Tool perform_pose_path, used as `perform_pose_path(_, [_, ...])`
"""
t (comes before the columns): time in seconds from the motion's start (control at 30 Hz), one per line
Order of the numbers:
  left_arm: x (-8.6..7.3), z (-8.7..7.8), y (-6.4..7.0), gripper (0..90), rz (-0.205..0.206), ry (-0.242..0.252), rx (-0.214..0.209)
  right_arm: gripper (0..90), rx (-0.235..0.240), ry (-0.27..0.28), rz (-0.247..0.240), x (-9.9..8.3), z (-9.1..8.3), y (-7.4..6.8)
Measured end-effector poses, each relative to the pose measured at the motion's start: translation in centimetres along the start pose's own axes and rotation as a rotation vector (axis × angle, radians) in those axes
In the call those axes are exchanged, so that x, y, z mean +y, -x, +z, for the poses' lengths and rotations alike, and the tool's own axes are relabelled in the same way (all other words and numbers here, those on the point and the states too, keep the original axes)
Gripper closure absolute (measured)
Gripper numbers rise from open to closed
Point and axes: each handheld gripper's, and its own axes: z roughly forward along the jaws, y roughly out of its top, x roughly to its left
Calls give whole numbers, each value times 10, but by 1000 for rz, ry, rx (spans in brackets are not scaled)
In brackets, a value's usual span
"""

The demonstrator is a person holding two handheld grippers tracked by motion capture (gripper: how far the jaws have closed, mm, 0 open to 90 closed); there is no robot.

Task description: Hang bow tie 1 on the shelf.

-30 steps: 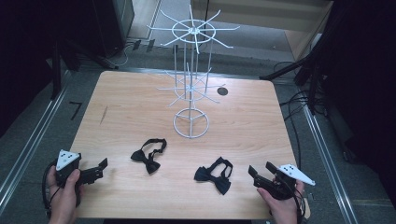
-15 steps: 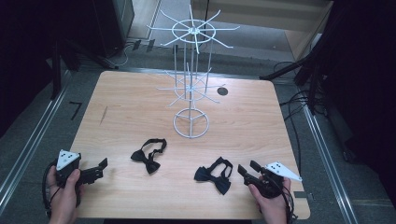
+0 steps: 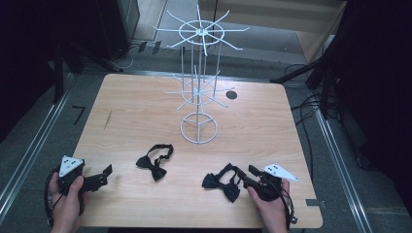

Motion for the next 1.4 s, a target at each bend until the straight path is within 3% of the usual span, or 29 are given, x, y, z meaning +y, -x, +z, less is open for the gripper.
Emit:
perform_pose_path(0.13, [0,0,0,0,2,1,3,521,8,-39,-9,2,14,-6])
perform_pose_path(0.23, [0,0,0,0,2,4,2,531,-18,-66,-2,2,23,-8])
perform_pose_path(0.33, [0,0,0,0,1,2,1,547,-46,-93,9,0,28,-8])
perform_pose_path(0.5, [0,0,0,0,1,3,1,593,-52,-104,12,-2,28,-7])
perform_pose_path(0.57, [0,0,0,0,1,4,3,669,-45,-108,13,-2,27,-4])
perform_pose_path(0.63, [0,0,0,0,2,3,2,690,-36,-111,10,-3,26,-3])
perform_pose_path(0.67, [0,0,0,0,-2,1,1,778,-40,-110,-12,-4,25,-3])
perform_pose_path(0.77, [-1,-1,0,0,-8,4,5,865,-50,-115,-39,-6,23,-2])
perform_pose_path(0.9, [-1,-1,-2,0,-22,-3,-5,900,-40,-122,-27,-7,21,0])
perform_pose_path(1.0, [-1,0,-3,0,-33,-1,-7,900,-38,-114,-40,-7,20,-1])
perform_pose_path(1.17, [0,0,-3,0,-35,-4,-3,900,-27,-48,-70,0,12,-9])
perform_pose_path(1.23, [0,0,-3,0,-32,-5,0,900,-12,-3,-107,8,5,-16])
perform_pose_path(1.3, [-1,-1,-2,0,-31,0,-1,900,-10,9,-124,10,4,-17])
perform_pose_path(1.33, [-1,-1,-2,0,-31,2,0,900,-13,36,-163,16,0,-24])
perform_pose_path(1.4, [-1,-1,-3,0,-34,9,-1,900,-4,56,-172,20,-2,-27])
